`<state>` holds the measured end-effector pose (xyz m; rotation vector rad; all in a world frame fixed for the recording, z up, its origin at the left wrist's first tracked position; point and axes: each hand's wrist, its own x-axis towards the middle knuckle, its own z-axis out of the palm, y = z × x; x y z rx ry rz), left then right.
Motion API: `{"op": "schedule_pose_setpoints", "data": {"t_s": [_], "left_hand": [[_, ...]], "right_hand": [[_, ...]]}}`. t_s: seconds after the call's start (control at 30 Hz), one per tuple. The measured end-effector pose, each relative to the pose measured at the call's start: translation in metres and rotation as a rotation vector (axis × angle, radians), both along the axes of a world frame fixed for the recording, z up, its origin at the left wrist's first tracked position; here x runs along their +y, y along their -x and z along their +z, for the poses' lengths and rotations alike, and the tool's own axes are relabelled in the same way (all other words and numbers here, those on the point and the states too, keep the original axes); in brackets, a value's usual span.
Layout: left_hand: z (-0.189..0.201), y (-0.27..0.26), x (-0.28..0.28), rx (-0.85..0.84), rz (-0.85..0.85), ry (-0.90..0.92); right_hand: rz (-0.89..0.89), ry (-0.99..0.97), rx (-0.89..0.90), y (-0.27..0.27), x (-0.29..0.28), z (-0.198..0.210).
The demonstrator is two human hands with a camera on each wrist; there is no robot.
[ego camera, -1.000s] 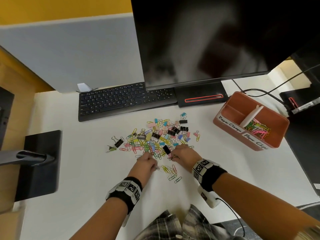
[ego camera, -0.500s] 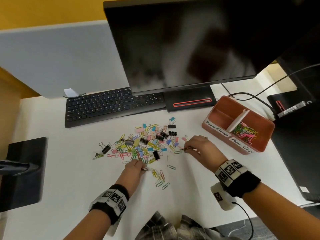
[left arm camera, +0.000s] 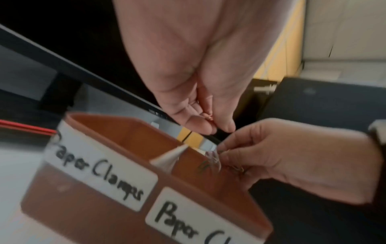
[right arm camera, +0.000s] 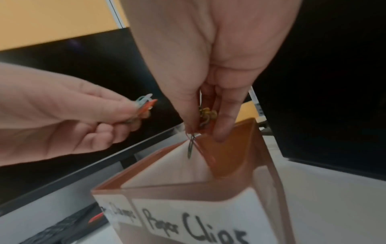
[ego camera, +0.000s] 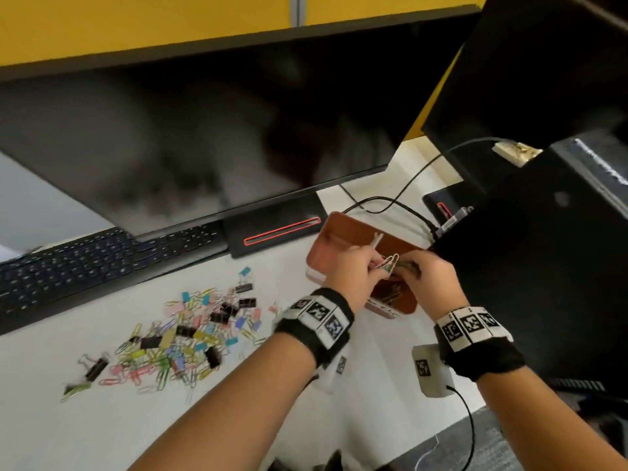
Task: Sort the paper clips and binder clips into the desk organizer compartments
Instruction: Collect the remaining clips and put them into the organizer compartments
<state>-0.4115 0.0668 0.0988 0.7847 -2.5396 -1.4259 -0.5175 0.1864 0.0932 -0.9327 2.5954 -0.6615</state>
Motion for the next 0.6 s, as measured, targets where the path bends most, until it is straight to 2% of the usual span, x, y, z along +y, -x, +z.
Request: {"op": "schedule_pose_setpoints", "data": {"t_s": [0.13, 0.2, 0.27, 0.33, 0.43, 0.5, 0.6], "left_hand": [[-0.019, 0.025, 0.009, -0.137, -0.06, -0.029], [-0.017, 0.019, 0.004, -0.072, -0.083, 0.001], [-0.009, -0.002, -0.005, 0.068, -0.08, 0.052], [-0.005, -0.036, -0.02, 0.151, -0.031, 0.083], [-0.018, -0.106, -0.044, 0.041, 0.107, 0.128], [-0.03, -0.158, -0.055, -0.072, 0.219, 0.16], [-0.048, -0.23, -0.055, -0.212, 0.321, 0.163]], "right_hand": [[-0.025, -0.093, -0.159, 0.005, -0.004, -0.007], [0.038, 0.003, -0.128, 0.003, -0.003, -0.006], [0.163, 0.149, -0.059, -0.002, -0.003, -0.006], [0.321, 0.244, -0.037, -0.013, -0.007, -0.011], [0.571, 0.26, -0.141, -0.046, -0.021, -0.022], [0.736, 0.183, -0.201, -0.072, -0.031, -0.035], [0.944, -0.047, -0.206, -0.105, -0.047, -0.061]]}}
